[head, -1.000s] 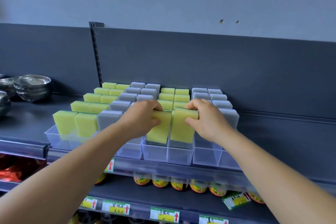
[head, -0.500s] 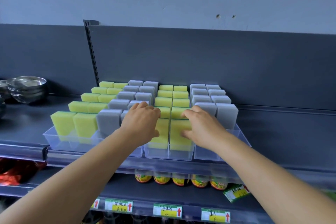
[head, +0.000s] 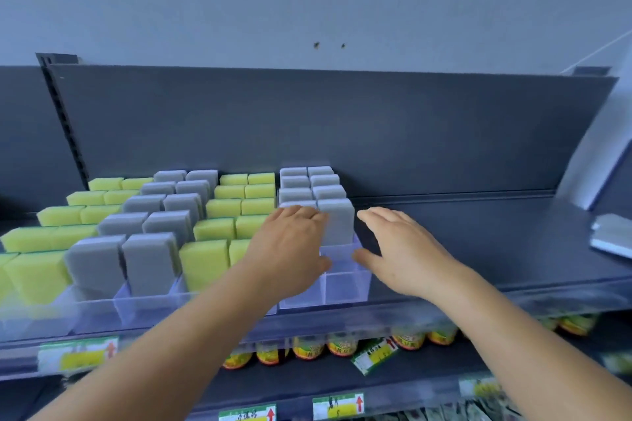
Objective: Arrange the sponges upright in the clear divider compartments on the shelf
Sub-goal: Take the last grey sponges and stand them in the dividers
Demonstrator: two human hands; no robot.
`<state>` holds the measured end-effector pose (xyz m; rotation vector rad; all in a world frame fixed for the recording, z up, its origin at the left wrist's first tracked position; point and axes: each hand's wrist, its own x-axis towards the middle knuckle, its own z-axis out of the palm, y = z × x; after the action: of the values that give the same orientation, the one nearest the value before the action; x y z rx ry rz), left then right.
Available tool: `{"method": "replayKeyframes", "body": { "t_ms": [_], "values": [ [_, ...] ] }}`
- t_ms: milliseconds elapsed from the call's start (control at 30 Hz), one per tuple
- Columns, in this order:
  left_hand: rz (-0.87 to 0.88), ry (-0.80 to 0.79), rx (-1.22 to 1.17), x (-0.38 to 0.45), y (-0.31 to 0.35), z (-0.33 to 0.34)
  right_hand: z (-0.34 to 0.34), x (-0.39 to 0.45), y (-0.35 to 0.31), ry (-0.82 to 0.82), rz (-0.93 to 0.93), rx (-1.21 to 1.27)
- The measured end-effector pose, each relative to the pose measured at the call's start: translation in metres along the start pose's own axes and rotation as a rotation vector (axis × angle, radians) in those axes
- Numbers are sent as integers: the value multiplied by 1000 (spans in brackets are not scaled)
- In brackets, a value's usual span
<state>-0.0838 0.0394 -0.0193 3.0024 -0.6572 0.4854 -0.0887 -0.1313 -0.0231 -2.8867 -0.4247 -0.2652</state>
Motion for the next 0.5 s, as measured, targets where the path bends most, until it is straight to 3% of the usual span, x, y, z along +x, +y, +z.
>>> {"method": "replayKeyframes", "body": {
  "t_ms": [500],
  "values": [
    [153, -125, -155, 130, 217, 53, -49, -67, 241, -9, 259, -31]
  ]
}}
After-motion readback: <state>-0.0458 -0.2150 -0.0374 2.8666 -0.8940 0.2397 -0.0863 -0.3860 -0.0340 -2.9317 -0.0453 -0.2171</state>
